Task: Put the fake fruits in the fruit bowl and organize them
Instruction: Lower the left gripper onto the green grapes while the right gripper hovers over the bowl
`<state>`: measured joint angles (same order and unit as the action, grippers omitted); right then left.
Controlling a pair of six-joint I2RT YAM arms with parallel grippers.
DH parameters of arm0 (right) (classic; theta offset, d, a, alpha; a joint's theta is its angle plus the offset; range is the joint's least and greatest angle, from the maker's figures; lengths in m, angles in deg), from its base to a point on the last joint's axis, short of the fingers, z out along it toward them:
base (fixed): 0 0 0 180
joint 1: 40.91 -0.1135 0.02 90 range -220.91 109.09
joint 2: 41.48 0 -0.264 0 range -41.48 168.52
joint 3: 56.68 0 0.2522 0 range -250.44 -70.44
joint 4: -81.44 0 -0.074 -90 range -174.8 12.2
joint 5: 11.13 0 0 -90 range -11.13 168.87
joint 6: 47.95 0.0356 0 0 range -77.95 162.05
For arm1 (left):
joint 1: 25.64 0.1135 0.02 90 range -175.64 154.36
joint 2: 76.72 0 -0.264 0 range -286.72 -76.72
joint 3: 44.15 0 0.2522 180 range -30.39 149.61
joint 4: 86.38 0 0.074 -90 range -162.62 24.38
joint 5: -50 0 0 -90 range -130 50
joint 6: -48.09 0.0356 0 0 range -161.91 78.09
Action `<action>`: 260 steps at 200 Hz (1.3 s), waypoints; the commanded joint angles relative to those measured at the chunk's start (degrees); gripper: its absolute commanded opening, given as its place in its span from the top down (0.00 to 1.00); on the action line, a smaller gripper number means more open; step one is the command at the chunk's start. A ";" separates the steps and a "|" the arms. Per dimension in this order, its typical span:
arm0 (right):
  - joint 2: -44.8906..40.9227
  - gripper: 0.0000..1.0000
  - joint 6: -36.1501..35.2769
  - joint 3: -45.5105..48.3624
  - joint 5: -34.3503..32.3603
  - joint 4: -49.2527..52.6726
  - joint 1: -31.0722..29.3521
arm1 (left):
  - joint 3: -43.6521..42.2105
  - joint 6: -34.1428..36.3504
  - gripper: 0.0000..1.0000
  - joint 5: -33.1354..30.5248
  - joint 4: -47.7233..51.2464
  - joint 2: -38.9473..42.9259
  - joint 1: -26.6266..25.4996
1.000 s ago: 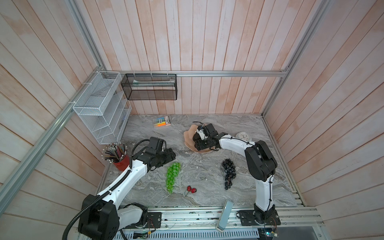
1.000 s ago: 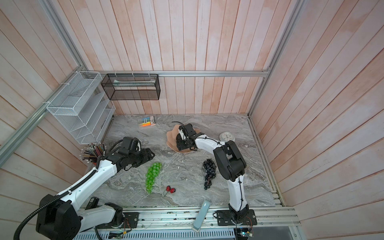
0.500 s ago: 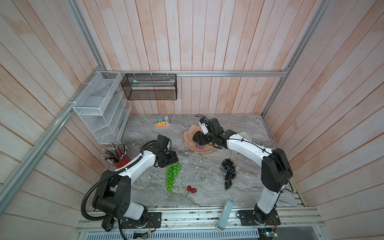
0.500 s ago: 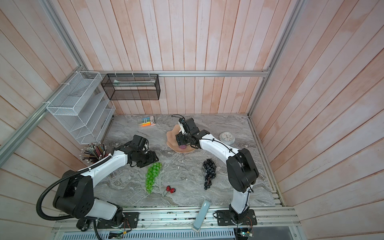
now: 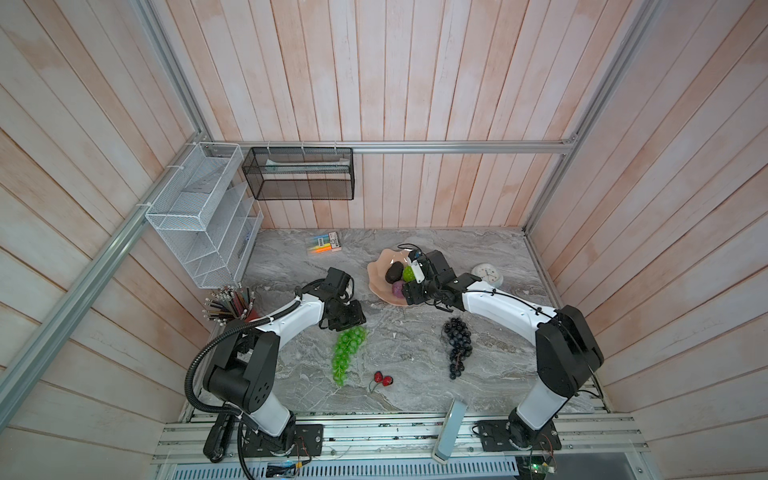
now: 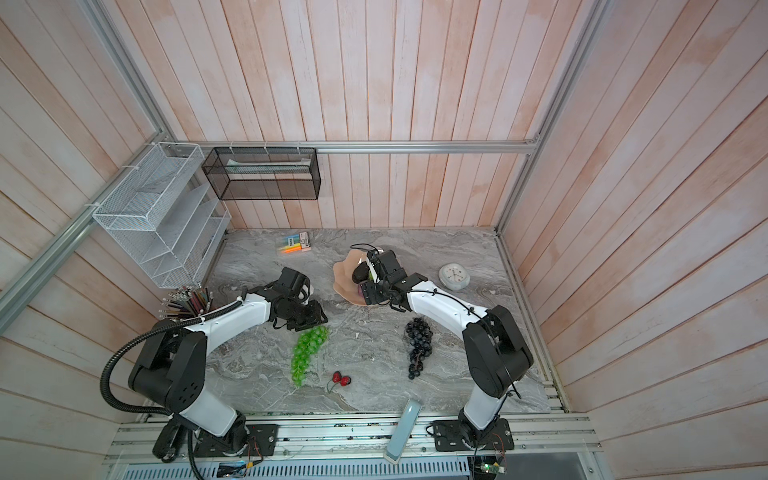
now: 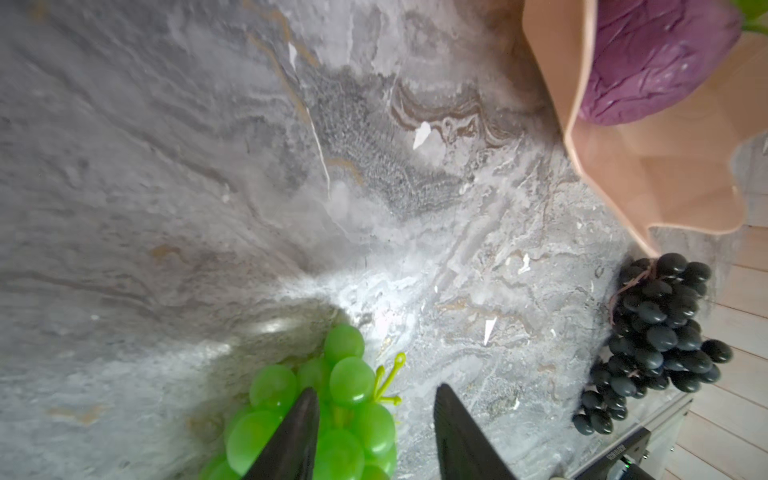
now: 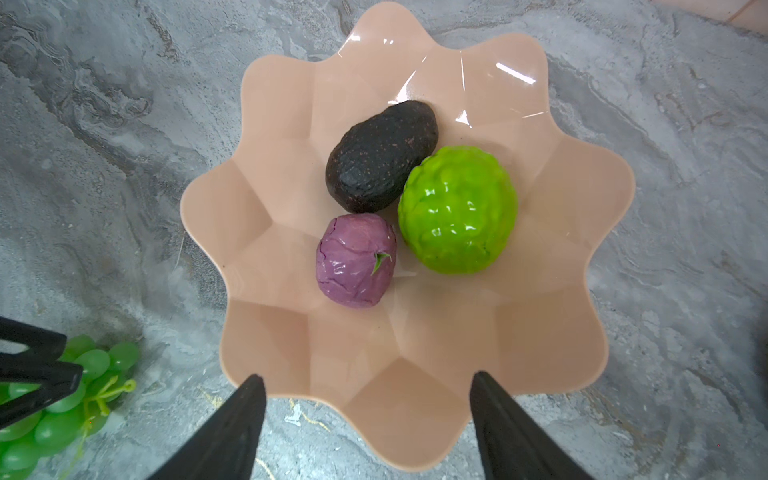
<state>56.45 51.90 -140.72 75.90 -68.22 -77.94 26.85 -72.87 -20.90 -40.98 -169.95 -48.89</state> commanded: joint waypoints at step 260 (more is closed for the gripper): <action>0.27 0.22 0.87 1.18 -0.07 -0.93 -0.26 | 14.75 15.61 0.43 -10.48 12.92 -8.53 -3.80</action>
<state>56.45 52.18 -139.69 75.93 -69.40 -77.94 38.65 -61.11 -25.73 -32.37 -176.13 -49.67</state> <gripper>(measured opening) 0.784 0.570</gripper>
